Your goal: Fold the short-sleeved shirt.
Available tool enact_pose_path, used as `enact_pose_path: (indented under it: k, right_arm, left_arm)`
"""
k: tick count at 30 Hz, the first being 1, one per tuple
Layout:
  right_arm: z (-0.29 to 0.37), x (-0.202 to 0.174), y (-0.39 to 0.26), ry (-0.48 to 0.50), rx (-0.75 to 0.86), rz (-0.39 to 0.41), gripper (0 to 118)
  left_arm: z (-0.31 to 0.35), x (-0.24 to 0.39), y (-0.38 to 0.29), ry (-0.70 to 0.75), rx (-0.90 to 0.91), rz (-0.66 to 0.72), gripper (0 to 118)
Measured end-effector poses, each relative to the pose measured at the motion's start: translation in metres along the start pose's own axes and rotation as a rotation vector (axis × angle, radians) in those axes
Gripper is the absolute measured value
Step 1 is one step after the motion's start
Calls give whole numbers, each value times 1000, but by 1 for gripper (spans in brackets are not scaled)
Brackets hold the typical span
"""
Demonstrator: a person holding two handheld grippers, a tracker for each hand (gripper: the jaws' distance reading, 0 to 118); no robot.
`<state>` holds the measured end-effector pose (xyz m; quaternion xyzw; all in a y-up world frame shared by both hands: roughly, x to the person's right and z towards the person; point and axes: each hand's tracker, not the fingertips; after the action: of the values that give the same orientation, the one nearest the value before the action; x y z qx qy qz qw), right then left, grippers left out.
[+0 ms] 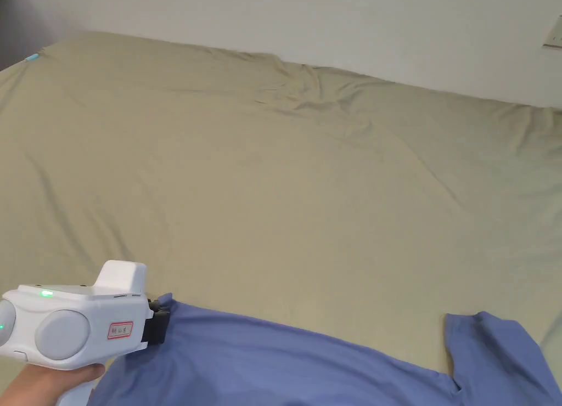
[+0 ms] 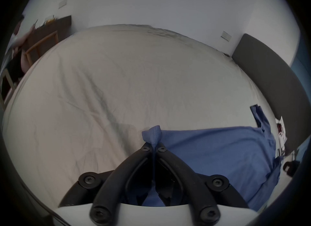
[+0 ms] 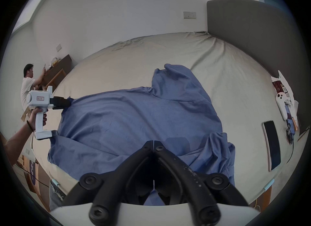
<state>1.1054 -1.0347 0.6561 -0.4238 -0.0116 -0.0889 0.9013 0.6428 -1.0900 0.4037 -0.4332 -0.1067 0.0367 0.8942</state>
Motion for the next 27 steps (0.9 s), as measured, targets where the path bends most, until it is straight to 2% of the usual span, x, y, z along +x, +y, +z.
enact_pose_path:
  k: [4, 8, 9, 10, 11, 12, 13, 15, 17, 19, 22, 23, 24, 25, 26, 27]
  right_arm:
    - [4, 12, 9, -13, 27, -14, 2]
    - [-9, 37, 38, -83, 72, 46, 6]
    - [-17, 45, 45, -88, 84, 42, 17]
    - [-27, 54, 51, -88, 92, 33, 38]
    - [-39, 64, 59, -82, 87, 19, 64]
    - [-50, 72, 66, -62, 63, -15, 75]
    - [-61, 78, 73, -52, 28, -47, 79]
    - [-87, 93, 84, -28, -1, -96, 79]
    - [-108, 101, 93, -75, -19, -125, 79]
    - [-129, 106, 102, -102, -51, -122, 78]
    - [-154, 108, 108, -154, -133, -70, 77]
    - [-158, 107, 107, -166, -145, -58, 66]
    - [-158, 105, 107, -159, -145, -58, 45]
    - [-156, 102, 106, -162, -142, -39, 14]
    - [-151, 97, 106, -198, -124, 8, 4]
    - [-147, 95, 105, -121, -92, -13, 4]
  left_arm:
    - [13, 6, 0, 2, 11, -4, 1]
    - [25, 2, 0, -11, 40, 47, 1]
    - [28, 4, 0, -2, 44, 52, 1]
    - [29, 4, 0, 6, 45, 56, 1]
    - [30, 3, 0, 13, 41, 58, 1]
    - [29, 3, 0, 18, 35, 63, 1]
    - [30, 3, 0, 23, 31, 66, 1]
    - [31, 5, -1, 29, 22, 65, 1]
    - [31, 7, -2, 35, 17, 57, 1]
    - [30, 9, -2, 39, 11, 52, 1]
    - [28, 11, -1, 44, 1, 53, 1]
    - [28, 11, 0, 47, -1, 51, 1]
    - [28, 12, 0, 49, -4, 48, 1]
    - [28, 12, 1, 49, -6, 46, 1]
    - [29, 12, 1, 48, -7, 42, 1]
    - [32, 13, 1, 46, -6, 35, 1]
